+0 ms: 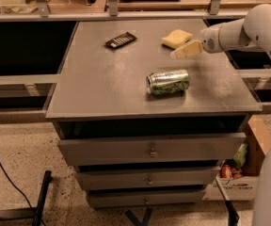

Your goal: Pick sponge

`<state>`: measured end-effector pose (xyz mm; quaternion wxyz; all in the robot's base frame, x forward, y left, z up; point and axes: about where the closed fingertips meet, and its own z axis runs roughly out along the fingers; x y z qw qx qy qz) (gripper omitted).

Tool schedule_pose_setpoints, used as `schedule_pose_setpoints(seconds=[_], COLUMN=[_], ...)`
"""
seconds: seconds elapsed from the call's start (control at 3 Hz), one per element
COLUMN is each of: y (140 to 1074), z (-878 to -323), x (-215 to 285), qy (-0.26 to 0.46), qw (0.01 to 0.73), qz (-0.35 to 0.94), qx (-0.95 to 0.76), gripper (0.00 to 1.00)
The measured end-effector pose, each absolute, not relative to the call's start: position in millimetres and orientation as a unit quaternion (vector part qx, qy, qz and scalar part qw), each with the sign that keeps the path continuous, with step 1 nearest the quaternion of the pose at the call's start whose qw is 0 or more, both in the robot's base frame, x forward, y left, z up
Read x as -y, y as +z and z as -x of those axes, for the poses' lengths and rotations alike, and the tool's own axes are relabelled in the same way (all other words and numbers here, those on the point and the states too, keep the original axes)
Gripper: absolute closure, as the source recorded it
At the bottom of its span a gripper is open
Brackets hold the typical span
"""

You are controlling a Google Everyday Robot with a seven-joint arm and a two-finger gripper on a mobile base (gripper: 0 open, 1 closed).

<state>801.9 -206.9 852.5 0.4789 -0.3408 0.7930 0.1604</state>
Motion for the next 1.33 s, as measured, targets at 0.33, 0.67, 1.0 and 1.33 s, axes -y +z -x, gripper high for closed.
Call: schedule_pose_setpoints(seconds=[0.33, 0.67, 1.0, 1.33], y=[851.7, 853.7, 864.8, 869.3], z=[-810.3, -820.3, -828.1, -832.9], x=[204.7, 196.7, 198.0, 203.1], qy=[0.171, 0.181, 0.178, 0.177], qw=[0.49, 0.493, 0.501, 0.509], qz=[0.34, 0.345, 0.344, 0.336], qx=[-0.785, -0.778, -0.774, -0.772], gripper=[0.0, 0.0, 0.0, 0.0])
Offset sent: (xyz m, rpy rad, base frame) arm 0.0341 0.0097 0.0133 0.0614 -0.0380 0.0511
